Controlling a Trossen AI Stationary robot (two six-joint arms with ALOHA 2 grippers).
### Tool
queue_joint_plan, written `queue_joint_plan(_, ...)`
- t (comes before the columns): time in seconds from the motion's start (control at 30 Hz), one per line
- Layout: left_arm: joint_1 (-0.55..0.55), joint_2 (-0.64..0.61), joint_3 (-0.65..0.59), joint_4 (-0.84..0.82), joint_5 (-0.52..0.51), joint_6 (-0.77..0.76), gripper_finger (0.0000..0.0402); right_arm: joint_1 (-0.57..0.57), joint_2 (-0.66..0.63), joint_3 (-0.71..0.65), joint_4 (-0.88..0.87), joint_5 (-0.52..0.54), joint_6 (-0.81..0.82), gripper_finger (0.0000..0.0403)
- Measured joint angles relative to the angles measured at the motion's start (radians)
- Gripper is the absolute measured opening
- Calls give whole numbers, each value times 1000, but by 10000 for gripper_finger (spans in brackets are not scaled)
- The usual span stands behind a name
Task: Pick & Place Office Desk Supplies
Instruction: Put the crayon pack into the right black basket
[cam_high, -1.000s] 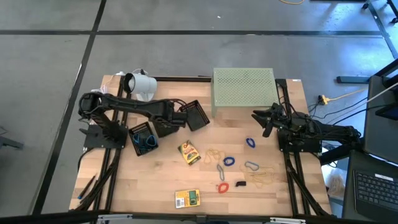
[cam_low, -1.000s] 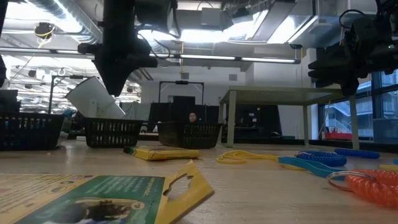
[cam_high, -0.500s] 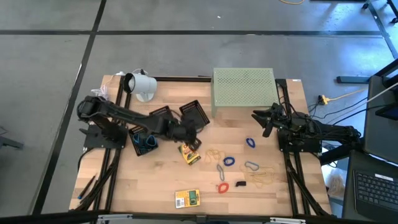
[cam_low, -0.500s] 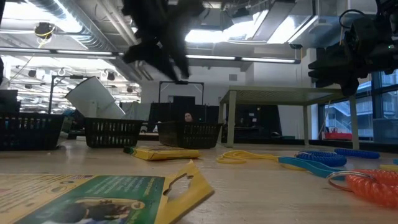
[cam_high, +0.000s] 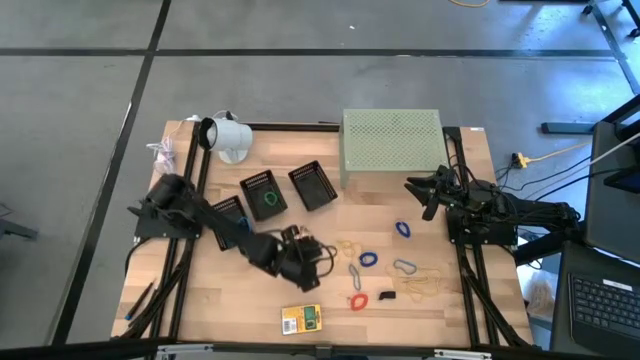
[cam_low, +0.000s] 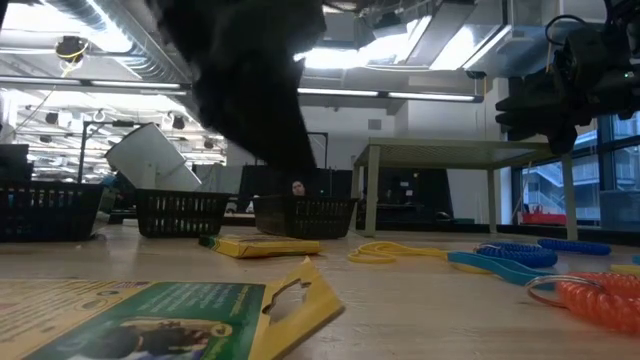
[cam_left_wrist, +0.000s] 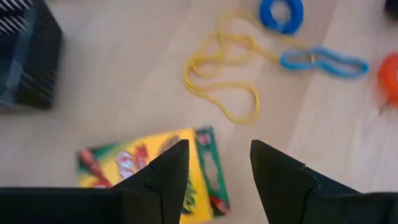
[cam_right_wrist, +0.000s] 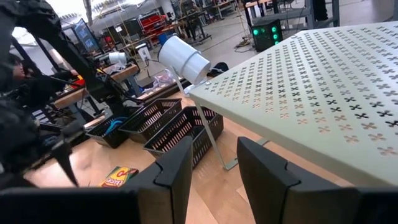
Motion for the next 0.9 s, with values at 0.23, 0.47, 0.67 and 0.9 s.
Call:
queue_joint_plan(0.23,-48,79,1,2,-22,-17,164,0,0,0,0,0,0,131)
queue_joint_plan(0.47,-53,108,1,-2,-10,-18,155,0,0,0,0,2,0,131)
queue_joint_plan(0.67,-53,110,1,-4,-8,-18,146,0,0,0,0,3,0,131)
queue_joint_plan(0.9,-53,110,1,-11,-6,-18,138,0,0,0,0,3,0,131)
